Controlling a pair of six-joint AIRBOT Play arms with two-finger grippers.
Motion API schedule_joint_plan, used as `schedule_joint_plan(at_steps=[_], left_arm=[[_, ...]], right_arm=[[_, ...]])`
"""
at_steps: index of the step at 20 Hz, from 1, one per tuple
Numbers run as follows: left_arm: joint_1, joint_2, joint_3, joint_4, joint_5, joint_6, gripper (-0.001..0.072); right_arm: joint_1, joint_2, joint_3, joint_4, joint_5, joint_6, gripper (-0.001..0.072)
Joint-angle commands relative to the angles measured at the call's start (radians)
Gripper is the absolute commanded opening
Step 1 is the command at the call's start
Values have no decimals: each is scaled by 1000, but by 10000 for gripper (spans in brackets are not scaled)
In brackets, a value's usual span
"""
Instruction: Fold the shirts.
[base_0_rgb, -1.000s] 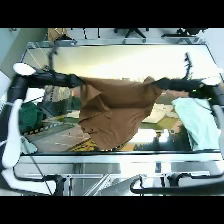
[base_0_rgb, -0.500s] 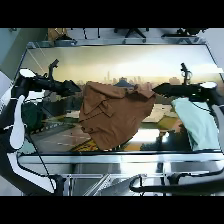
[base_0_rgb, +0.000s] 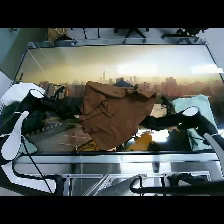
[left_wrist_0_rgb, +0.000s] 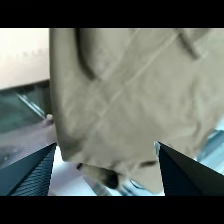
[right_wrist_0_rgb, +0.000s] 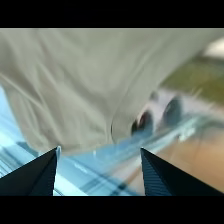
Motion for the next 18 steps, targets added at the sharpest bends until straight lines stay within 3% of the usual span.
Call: schedule_joint_plan(at_steps=[1,2,4,8,9,10,11,13,18], left_arm=[[-21,6,-92,18,141,16,698],[-21,5,-97,19,166,16,697],[-21,-11,-98,17,187,17,579],[-43,-56,-98,-20,193,43,578],[-55,-66,-98,-19,197,43,576],[-67,-74,-98,-20,199,44,411],[-83,-81,-98,-20,197,56,207],[-109,-79,-93,-19,181,77,9],[-113,42,99,-131,-59,83,7]], right_arm=[[165,-26,-82,28,-191,30,581],[200,-53,-82,30,-237,30,581],[237,-108,-81,42,-292,29,580],[243,-179,-70,245,-305,-152,567],[243,-187,-64,288,-305,-198,422],[243,-189,-61,333,-305,-247,223],[242,-188,-55,375,-304,-287,154],[241,-177,-23,404,-290,-312,21],[193,-18,195,392,-160,-323,19]])
